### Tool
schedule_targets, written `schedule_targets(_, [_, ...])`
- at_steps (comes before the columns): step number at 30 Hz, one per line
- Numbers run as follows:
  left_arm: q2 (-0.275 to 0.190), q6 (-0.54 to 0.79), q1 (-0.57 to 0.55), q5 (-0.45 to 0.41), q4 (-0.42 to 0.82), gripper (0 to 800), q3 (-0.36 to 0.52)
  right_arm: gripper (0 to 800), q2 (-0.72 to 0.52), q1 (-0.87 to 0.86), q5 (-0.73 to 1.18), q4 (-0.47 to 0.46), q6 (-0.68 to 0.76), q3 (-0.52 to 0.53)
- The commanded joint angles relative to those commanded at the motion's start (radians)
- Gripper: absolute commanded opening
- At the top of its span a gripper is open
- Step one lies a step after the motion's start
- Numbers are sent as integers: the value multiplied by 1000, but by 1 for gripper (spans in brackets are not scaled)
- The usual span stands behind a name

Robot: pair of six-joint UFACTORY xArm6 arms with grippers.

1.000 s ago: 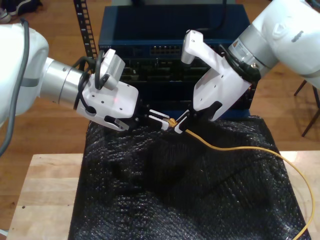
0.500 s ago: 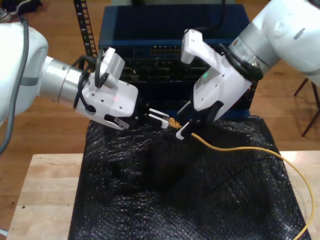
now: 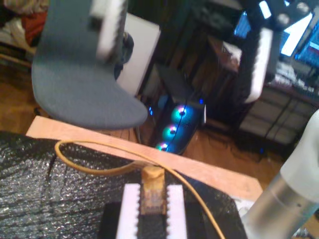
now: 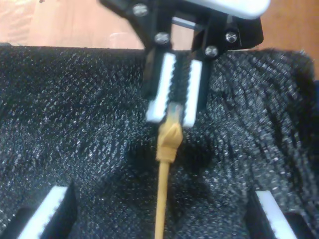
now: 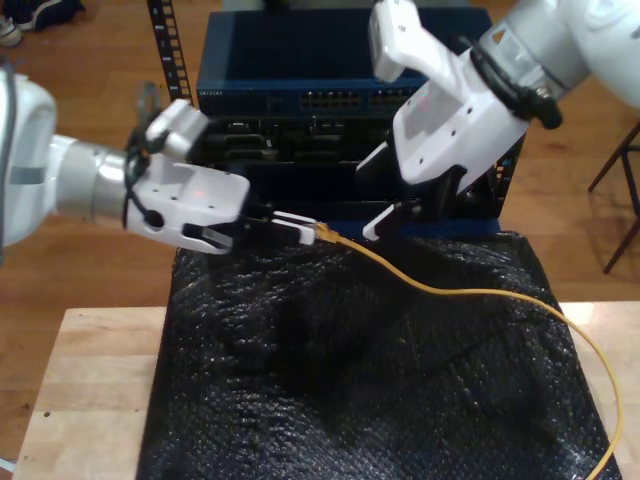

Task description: Grab the cable and plug it in

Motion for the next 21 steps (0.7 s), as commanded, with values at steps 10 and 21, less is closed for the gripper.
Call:
schedule_targets(10, [12,-15,17,137,-87,18,28,777,-129,8,-117,9,-181,109])
schedule_targets(21, [44,-98,17,221,-215,17,98,776,-305,46,-267,9,-284,258])
